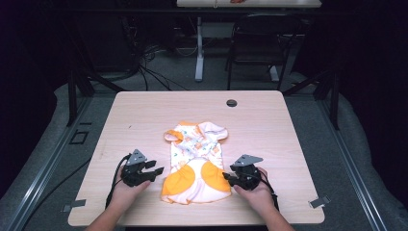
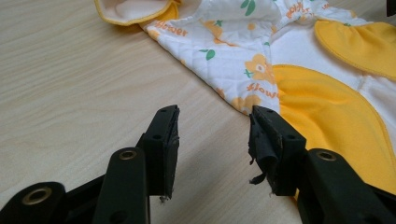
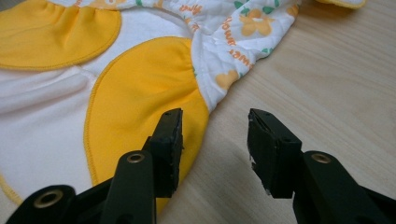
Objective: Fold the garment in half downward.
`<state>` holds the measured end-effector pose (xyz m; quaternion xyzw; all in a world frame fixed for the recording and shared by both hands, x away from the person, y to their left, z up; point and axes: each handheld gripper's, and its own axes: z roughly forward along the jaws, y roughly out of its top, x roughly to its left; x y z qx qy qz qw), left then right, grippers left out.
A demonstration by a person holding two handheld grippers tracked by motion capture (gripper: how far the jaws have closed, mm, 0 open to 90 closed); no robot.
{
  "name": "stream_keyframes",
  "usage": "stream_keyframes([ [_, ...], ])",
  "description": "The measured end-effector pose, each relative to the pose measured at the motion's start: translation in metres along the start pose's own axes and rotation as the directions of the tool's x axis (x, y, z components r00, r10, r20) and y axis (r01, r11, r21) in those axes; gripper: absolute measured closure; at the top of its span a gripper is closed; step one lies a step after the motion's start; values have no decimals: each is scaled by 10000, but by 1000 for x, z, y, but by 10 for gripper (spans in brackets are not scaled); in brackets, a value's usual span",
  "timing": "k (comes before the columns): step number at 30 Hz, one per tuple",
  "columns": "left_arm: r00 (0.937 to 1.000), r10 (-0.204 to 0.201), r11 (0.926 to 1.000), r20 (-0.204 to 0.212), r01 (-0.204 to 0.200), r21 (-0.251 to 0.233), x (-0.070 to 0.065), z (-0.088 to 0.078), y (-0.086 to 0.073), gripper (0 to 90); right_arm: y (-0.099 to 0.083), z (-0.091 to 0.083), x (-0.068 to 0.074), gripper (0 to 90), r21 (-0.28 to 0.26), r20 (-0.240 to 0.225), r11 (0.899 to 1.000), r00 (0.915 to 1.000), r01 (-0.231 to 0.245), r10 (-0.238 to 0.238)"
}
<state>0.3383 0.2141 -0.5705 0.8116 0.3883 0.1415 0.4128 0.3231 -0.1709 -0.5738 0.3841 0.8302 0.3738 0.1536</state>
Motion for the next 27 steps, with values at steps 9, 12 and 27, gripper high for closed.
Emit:
stream_keyframes([
  [9, 9997, -110, 9999, 206, 111, -63, -5, 4, 2, 558, 6, 5, 7, 589, -72, -158, 9996, 9995, 264, -265],
  [12, 9993, -165, 9999, 349, 166, -37, -10, 8, 4, 575, 9, 7, 11, 611, -268, -247, 9992, 9992, 304, -311],
  [27, 9923, 886, 9929, 861, -949, 716, -31, 32, 9, 806, 18, 26, 27, 814, 176, -685, 9933, 9913, 1142, -1128],
])
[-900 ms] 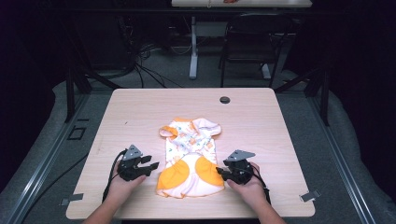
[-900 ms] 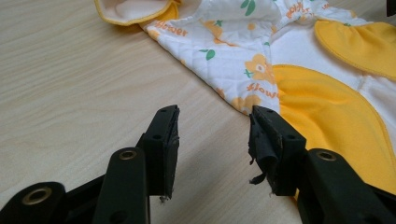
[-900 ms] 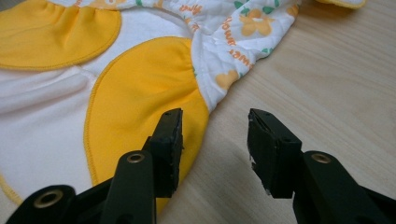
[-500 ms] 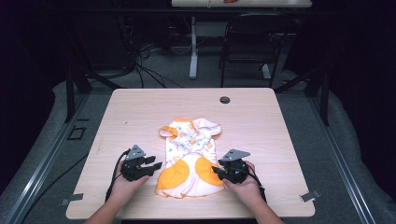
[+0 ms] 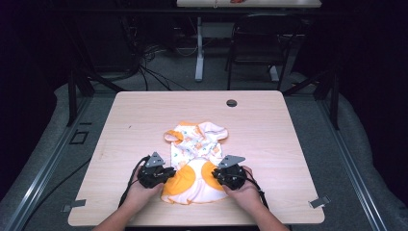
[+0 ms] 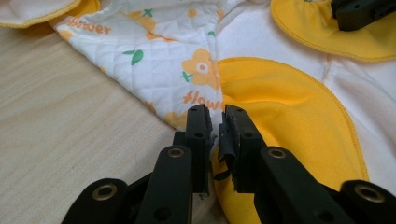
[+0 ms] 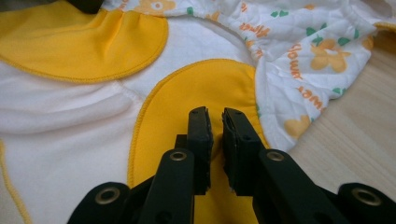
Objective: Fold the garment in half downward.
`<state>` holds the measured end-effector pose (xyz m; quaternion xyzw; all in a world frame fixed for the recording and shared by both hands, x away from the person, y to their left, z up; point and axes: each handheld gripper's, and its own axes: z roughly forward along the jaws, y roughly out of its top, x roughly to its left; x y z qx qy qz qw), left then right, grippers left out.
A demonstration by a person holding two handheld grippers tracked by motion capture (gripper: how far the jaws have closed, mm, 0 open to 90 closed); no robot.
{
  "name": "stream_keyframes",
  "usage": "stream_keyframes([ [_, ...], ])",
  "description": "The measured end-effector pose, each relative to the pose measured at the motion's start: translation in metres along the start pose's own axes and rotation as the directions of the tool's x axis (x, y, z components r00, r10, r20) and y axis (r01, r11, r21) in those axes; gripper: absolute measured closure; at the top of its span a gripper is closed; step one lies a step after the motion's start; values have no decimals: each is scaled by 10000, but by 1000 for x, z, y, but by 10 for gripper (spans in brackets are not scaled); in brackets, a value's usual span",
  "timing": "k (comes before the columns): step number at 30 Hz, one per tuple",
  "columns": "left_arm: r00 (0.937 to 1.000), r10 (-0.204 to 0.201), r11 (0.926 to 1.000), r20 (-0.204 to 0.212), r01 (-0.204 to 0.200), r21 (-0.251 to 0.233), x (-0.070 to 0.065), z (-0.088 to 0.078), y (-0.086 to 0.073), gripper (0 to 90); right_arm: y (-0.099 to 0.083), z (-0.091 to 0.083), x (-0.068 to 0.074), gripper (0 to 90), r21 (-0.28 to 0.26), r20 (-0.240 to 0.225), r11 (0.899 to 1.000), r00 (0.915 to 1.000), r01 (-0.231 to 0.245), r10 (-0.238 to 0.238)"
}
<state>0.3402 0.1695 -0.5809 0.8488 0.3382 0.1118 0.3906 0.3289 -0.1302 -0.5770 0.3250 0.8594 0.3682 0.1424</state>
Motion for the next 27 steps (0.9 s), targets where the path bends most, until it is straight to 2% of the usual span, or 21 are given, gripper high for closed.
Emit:
stream_keyframes([
  [3, 9999, 103, 9999, -51, -103, 69, -2, 0, -1, 811, 0, 0, 0, 816, 19, -35, 10000, 10000, -23, 23],
  [5, 9992, 361, 9992, -163, -359, 161, -4, -1, -1, 816, -1, 0, 1, 818, 11, -133, 10000, 9999, 25, -25],
  [7, 9989, 433, 9989, -158, -430, 208, -6, -2, -1, 818, -1, -1, 3, 818, 103, -243, 9999, 9996, 130, -128],
  [12, 9981, 613, 9975, -75, -610, 350, -10, -6, -4, 818, -4, -5, 8, 816, 175, -708, 9996, 9973, 230, -217],
  [17, 9980, 624, 9968, 26, -624, 498, -15, -12, -9, 818, -5, -8, 13, 816, 342, -962, 9983, 9944, 478, -443],
  [18, 9976, 684, 9956, 74, -688, 639, -17, -16, -11, 818, -5, -10, 19, 815, 485, -1078, 9965, 9922, 686, -631],
  [19, 9977, 667, 9955, 115, -673, 670, -17, -17, -11, 818, -6, -10, 20, 815, 411, -1101, 9966, 9917, 707, -658],
  [23, 9979, 627, 9952, 182, -639, 738, -19, -20, -13, 817, -6, -14, 24, 812, 735, -1363, 9930, 9873, 921, -814],
  [27, 9987, 392, 9960, 319, -416, 793, -17, -21, -13, 805, -6, -14, 23, 772, 638, -1691, 9963, 9845, 574, -459],
])
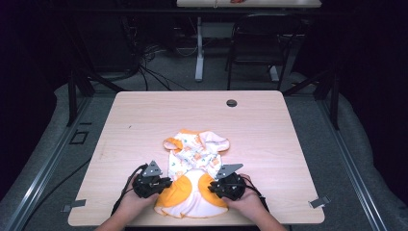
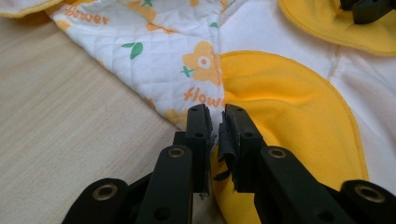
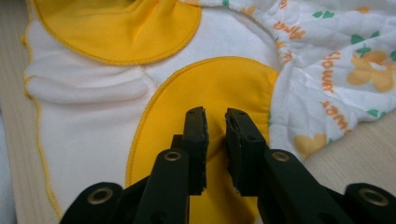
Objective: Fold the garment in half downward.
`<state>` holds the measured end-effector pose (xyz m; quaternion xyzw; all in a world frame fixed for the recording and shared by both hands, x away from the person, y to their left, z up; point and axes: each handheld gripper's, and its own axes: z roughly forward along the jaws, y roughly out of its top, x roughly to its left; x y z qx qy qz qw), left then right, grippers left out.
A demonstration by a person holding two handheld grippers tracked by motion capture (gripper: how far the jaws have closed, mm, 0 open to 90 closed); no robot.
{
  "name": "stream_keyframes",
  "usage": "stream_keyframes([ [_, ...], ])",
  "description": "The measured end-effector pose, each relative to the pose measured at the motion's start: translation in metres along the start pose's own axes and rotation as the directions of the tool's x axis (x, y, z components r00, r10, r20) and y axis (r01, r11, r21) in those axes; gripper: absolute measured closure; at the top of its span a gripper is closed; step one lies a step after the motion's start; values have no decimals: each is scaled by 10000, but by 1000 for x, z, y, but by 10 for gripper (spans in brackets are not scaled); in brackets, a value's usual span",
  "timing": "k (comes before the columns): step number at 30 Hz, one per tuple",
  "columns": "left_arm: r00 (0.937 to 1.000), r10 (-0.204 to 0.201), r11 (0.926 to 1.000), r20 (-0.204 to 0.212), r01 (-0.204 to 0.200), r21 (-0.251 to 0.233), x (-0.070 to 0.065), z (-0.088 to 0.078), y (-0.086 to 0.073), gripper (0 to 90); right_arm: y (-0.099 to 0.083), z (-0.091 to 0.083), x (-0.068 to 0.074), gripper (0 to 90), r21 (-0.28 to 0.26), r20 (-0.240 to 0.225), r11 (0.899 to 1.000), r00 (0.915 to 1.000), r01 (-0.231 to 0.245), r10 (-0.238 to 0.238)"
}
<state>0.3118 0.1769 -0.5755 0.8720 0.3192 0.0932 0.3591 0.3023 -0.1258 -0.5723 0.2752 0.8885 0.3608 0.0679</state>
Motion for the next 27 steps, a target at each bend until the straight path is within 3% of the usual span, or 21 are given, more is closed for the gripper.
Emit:
stream_keyframes([
  [6, 9977, -568, 9965, 369, 589, -596, 8, -6, 5, 780, 2, -6, -4, 759, -340, -67, 9992, 9998, -210, 208],
  [9, 9988, -463, 9959, 128, 472, -773, 17, -9, 13, 762, 7, -13, -9, 759, -621, 178, 9978, 9995, -236, 248],
  [13, 9990, -434, 9945, -123, 420, -963, 34, -2, 30, 764, 18, -14, -28, 789, -662, 749, 9970, 9962, -394, 443],
  [16, 9979, -645, 9930, -11, 641, -987, 45, 11, 42, 800, 27, -7, -45, 822, -590, 1027, 9963, 9924, -621, 679],
  [20, 9986, -472, 9958, -254, 451, -802, 57, 35, 53, 863, 41, 12, -68, 875, -542, 1453, 9926, 9826, -1084, 1152],
  [22, 9973, -675, 9954, -292, 653, -707, 61, 44, 53, 877, 45, 19, -74, 882, -482, 1540, 9919, 9803, -1175, 1236],
  [25, 9977, -545, 9971, -406, 522, -546, 61, 49, 52, 895, 46, 28, -78, 895, -303, 1512, 9915, 9799, -1269, 1300],
  [27, 9974, -627, 9967, -350, 608, -541, 61, 48, 50, 898, 43, 32, -77, 898, 50, 1540, 9938, 9821, -1107, 1086],
])
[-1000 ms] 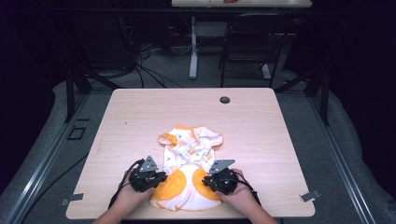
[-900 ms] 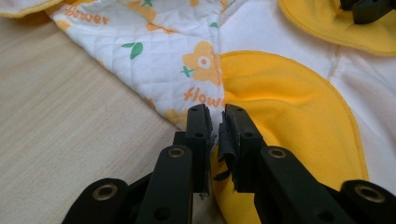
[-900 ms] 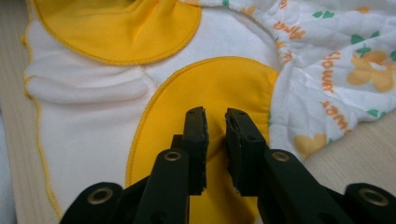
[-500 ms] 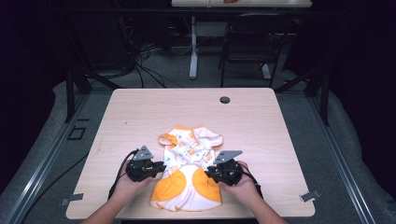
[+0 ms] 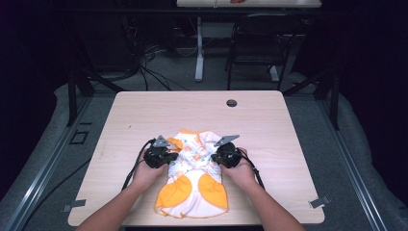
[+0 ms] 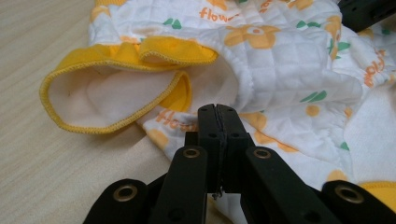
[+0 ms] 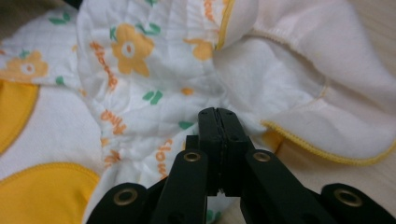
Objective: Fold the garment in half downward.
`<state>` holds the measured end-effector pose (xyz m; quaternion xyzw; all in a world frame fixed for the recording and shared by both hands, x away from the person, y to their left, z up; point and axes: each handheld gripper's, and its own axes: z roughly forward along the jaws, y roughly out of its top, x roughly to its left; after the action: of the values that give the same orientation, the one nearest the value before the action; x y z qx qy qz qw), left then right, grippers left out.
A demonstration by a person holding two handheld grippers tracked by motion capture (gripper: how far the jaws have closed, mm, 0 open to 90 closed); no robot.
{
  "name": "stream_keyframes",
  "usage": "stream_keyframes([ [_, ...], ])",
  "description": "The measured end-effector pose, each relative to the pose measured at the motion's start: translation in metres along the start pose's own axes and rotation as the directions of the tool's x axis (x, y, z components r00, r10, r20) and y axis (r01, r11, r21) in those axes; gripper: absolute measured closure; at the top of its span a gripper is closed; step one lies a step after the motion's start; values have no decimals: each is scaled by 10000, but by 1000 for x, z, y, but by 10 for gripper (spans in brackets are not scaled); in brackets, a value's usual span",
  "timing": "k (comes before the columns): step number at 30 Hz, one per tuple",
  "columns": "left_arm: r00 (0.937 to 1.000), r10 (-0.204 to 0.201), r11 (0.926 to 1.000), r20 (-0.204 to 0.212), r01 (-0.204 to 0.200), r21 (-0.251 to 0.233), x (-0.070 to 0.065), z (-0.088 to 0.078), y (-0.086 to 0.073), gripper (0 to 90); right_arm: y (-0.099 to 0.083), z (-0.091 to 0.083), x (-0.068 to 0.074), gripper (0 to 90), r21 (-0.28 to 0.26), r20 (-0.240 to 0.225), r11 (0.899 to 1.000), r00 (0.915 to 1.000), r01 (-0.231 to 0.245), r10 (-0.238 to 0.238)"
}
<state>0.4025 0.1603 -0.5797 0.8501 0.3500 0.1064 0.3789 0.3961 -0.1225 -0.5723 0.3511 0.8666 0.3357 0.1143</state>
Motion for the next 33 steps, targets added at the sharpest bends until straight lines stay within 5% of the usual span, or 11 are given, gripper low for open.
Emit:
stream_keyframes([
  [10, 9993, 344, 9992, 131, -347, 207, -11, -12, -11, 899, -7, -5, 14, 900, 38, -148, 9987, 9986, 517, -516],
  [14, 9980, 577, 9974, 242, -587, 411, -9, -18, -4, 900, -1, -12, 17, 900, 261, -238, 9954, 9955, 926, -920],
  [22, 9985, 495, 9987, -226, -498, -133, 15, -29, 42, 900, 46, -27, -9, 899, -208, 205, 9966, 9966, 802, -798],
  [25, 9991, 290, 9993, -321, -297, -213, 26, -23, 53, 896, 58, -21, -22, 874, -233, 570, 9987, 9974, 451, -438],
  [33, 9982, 117, 9999, -595, -120, -61, 35, 0, 63, 815, 67, 3, -44, 807, 33, 472, 9999, 9988, -98, 96],
])
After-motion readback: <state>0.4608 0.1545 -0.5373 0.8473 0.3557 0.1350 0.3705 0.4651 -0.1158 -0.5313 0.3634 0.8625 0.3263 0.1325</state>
